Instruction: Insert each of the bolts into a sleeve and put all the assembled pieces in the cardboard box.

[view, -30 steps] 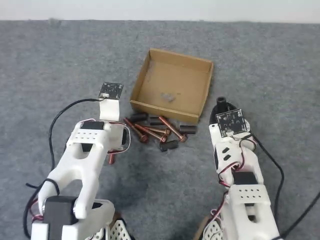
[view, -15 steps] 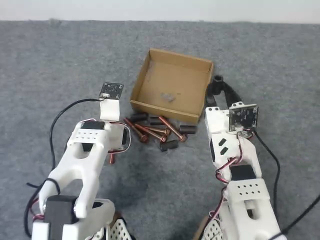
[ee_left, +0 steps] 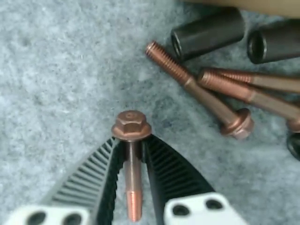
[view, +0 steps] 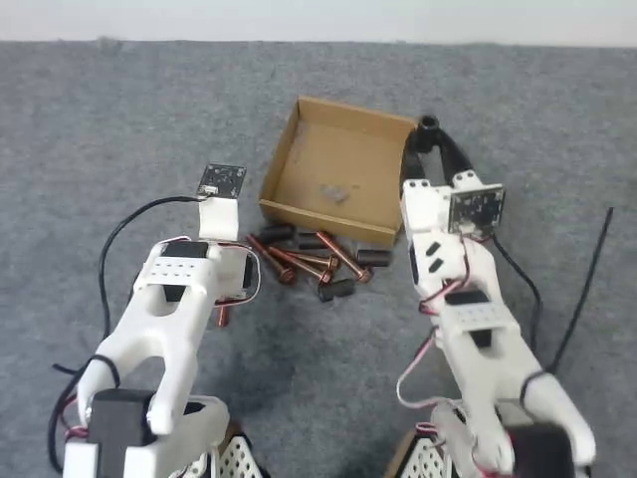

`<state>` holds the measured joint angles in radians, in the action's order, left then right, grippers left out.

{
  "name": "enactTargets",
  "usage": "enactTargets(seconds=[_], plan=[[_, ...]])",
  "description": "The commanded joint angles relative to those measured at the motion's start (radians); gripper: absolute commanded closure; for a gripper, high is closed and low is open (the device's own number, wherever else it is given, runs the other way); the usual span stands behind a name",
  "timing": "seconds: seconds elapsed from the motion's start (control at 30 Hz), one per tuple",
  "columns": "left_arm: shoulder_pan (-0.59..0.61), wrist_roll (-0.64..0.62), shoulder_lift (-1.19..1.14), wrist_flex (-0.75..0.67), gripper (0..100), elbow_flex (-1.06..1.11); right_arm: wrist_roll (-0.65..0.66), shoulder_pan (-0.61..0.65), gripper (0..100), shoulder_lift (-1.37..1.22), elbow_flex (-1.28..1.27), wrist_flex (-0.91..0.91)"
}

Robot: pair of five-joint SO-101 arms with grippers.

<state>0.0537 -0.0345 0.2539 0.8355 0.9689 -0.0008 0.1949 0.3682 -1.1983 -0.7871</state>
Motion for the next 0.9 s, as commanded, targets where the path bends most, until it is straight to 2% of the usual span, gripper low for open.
enactTargets(seconds=[0.0,0.27,0.53,0.73,0.87], plan=[[-0.005,0.015,0.052,-0.018,99,-0.012,-0.029,0.036,99.3,-0.071,0.123,-0.097],[-0.005,0.015,0.054,-0.026,99,-0.012,-0.028,0.194,99.3,-0.127,0.061,-0.225],[-0.005,0.015,0.052,-0.040,99,-0.012,-0.028,0.265,99.3,-0.127,-0.129,-0.401],[-0.005,0.012,0.051,-0.057,99,-0.012,-0.028,0.271,99.3,-0.061,-0.230,-0.420],[-0.005,0.012,0.051,-0.057,99,-0.012,-0.028,0.335,99.3,0.068,-0.371,-0.420]])
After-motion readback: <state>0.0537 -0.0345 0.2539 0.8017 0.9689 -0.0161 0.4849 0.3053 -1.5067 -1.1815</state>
